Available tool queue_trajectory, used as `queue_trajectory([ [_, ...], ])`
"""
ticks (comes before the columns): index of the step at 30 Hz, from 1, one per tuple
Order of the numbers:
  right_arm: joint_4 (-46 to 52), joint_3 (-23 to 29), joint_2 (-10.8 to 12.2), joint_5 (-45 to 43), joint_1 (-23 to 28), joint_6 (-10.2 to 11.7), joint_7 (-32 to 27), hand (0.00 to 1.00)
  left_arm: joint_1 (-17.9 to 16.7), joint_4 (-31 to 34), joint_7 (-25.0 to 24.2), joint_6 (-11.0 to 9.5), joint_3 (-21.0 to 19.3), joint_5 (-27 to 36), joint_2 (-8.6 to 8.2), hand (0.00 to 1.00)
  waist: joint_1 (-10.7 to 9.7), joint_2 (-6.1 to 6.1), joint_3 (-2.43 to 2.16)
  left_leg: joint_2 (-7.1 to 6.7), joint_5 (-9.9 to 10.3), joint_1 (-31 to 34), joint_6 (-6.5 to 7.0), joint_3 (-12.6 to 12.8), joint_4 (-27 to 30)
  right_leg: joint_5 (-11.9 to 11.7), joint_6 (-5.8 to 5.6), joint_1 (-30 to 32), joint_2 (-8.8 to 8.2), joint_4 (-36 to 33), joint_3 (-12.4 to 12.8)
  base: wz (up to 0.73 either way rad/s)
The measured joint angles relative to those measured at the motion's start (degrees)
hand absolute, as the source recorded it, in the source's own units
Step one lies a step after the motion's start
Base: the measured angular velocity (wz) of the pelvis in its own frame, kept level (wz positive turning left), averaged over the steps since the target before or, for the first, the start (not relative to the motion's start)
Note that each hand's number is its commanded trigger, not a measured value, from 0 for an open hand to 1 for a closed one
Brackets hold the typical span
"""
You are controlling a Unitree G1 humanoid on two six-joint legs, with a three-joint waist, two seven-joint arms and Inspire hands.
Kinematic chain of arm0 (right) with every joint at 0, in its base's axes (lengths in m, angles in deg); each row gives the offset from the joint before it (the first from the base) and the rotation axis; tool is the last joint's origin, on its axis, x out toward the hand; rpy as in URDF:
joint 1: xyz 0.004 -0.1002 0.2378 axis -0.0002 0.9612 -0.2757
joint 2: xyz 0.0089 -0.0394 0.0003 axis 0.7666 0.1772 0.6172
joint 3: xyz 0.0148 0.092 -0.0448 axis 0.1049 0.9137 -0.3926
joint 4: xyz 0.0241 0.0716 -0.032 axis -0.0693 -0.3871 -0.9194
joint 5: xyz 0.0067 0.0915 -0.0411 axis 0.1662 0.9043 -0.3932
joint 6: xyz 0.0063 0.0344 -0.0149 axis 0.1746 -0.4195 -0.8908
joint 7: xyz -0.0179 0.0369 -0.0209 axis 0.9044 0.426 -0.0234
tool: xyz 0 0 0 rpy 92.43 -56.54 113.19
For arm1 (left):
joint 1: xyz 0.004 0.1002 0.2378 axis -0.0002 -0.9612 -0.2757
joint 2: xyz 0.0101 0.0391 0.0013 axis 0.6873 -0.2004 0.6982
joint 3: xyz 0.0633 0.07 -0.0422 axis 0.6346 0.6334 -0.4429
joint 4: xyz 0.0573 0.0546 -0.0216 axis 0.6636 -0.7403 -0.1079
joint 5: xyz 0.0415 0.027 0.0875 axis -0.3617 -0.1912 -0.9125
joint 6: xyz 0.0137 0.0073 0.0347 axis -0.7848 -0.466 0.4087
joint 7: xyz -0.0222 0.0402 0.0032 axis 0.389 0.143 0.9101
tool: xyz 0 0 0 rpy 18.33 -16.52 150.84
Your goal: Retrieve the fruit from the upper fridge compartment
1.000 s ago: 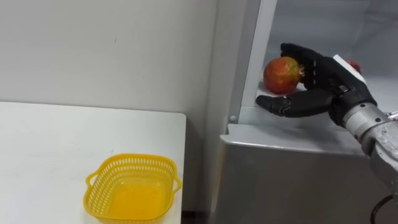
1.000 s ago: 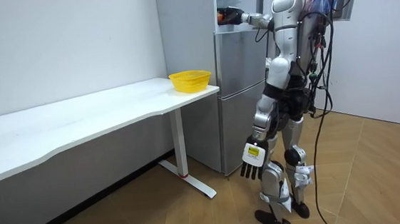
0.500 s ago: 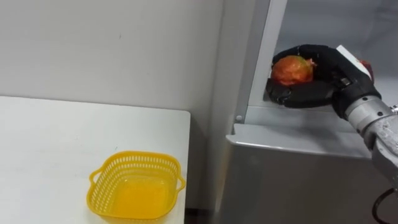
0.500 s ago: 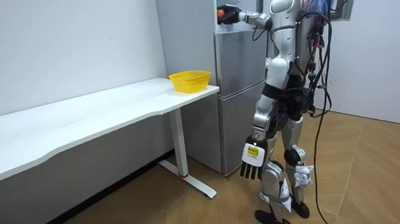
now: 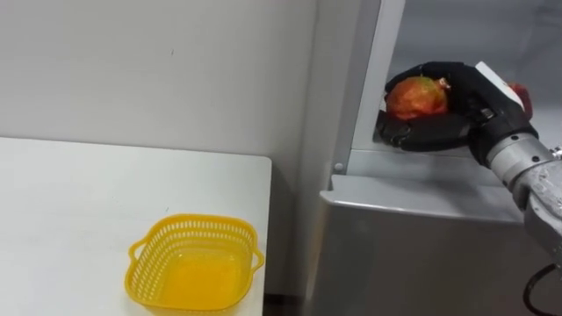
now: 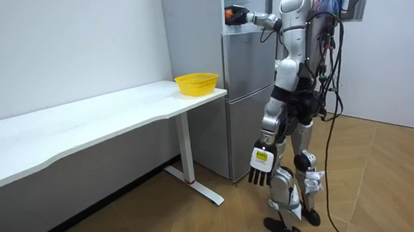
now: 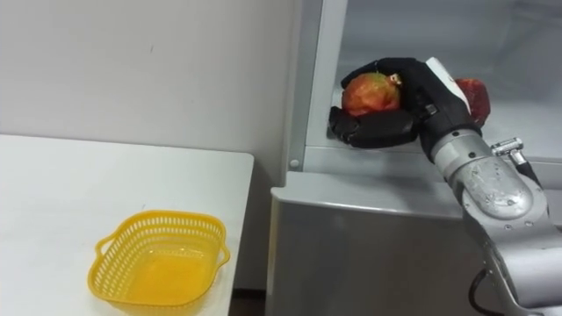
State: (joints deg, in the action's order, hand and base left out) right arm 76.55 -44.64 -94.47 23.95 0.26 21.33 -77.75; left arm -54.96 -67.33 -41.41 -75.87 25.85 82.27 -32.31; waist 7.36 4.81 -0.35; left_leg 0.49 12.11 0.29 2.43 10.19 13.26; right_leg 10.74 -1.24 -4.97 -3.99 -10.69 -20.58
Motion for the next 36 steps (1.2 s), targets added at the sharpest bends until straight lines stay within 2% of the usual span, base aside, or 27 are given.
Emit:
queue_trajectory([
  [5, 3.01, -0.07, 0.87, -0.29, 1.98, -0.14, -2.26, 1.00, -0.23, -0.21, 0.52, -0.26, 0.71, 1.12, 0.18, 0.00, -0.59, 0.06, 0.02, 0.00, -0.01, -0.76, 0.00, 0.04, -0.01, 0.00, 0.00, -0.39, -0.19, 0.07, 0.85, 0.00],
  [8, 6.24, -0.08, 1.66, -2.63, 4.08, -0.15, -3.58, 1.00, -0.56, -1.00, 0.99, -1.08, 0.69, 1.14, 0.17, 0.00, -0.95, 0.18, 0.09, 0.01, -0.01, -1.01, -0.01, 0.09, -0.10, 0.01, -0.01, -0.56, -0.23, 0.08, 1.05, 0.00],
  [14, 15.91, 0.00, 3.13, -8.35, 8.90, -0.61, -5.92, 1.00, -0.14, -2.15, 2.43, -2.11, 0.57, 2.34, -0.11, 0.00, -1.13, 0.26, 0.15, 0.02, 0.00, -0.74, 0.00, 0.68, -0.50, 0.01, -0.02, -0.17, -0.29, -0.02, 1.44, -0.05],
  [16, 22.42, -0.03, 4.03, -8.88, 11.01, -0.62, -6.51, 1.00, -0.27, -2.21, 2.43, -2.88, 0.71, 2.36, -0.14, 0.00, -1.45, 0.25, 0.16, 0.02, 0.00, -0.89, 0.00, 0.71, -0.47, 0.01, -0.02, -0.10, -0.30, -0.03, 1.44, 0.00],
  [20, 28.96, -0.06, 5.88, -9.61, 12.13, -0.19, -7.54, 1.00, -0.84, -2.71, 2.59, -4.41, 0.70, 2.38, -0.50, 0.00, -2.26, -0.22, 0.38, -0.02, 0.00, -1.00, 0.00, 0.76, -0.43, 0.01, -0.02, -0.33, -0.25, 0.01, 1.59, 0.00],
  [22, 32.03, -0.16, 7.14, -9.58, 12.54, 1.48, -8.11, 1.00, -0.79, -3.51, 3.32, -5.20, 0.75, 2.38, -0.74, 0.00, -2.45, -0.93, 0.71, -0.03, 0.00, -1.03, 0.00, 0.76, -0.45, 0.01, -0.02, -0.52, -0.02, 0.05, 1.58, 0.00],
  [28, 37.68, -2.04, 8.61, -9.56, 15.30, 4.80, -8.57, 1.00, -0.28, -5.00, 3.76, -6.33, 1.86, 2.37, -1.05, 0.00, -2.42, -1.40, 0.47, 0.04, 0.00, -1.08, 0.00, 0.67, -0.59, 0.01, -0.02, -0.61, 0.01, 0.04, 1.37, 0.00],
  [29, 37.98, -2.42, 9.71, -9.75, 15.83, 5.18, -7.88, 1.00, -0.29, -5.03, 3.75, -6.36, 1.96, 2.36, -1.12, 0.00, -2.39, -1.49, 0.42, 0.05, 0.00, -1.15, 0.00, 0.70, -0.59, 0.01, -0.02, -0.59, 0.02, 0.04, 1.40, 0.00],
  [31, 38.13, -3.12, 11.37, -10.91, 16.53, 5.26, -6.05, 1.00, -0.29, -5.03, 3.70, -6.53, 2.19, 2.37, -1.19, 0.00, -2.38, -1.56, 0.39, 0.06, -0.01, -1.39, -0.01, 0.76, -0.58, 0.00, -0.01, -0.59, 0.06, 0.02, 1.43, -0.04],
  [36, 38.82, -5.47, 12.74, -17.10, 16.65, 5.33, -1.54, 1.00, -0.12, -5.32, 2.39, -7.40, 3.05, 2.29, -0.60, 0.00, -2.27, -1.23, 0.11, 0.06, -0.01, -1.54, -0.01, 0.80, -0.61, -0.01, 0.00, -0.61, -0.04, -0.07, 1.57, -0.01],
])
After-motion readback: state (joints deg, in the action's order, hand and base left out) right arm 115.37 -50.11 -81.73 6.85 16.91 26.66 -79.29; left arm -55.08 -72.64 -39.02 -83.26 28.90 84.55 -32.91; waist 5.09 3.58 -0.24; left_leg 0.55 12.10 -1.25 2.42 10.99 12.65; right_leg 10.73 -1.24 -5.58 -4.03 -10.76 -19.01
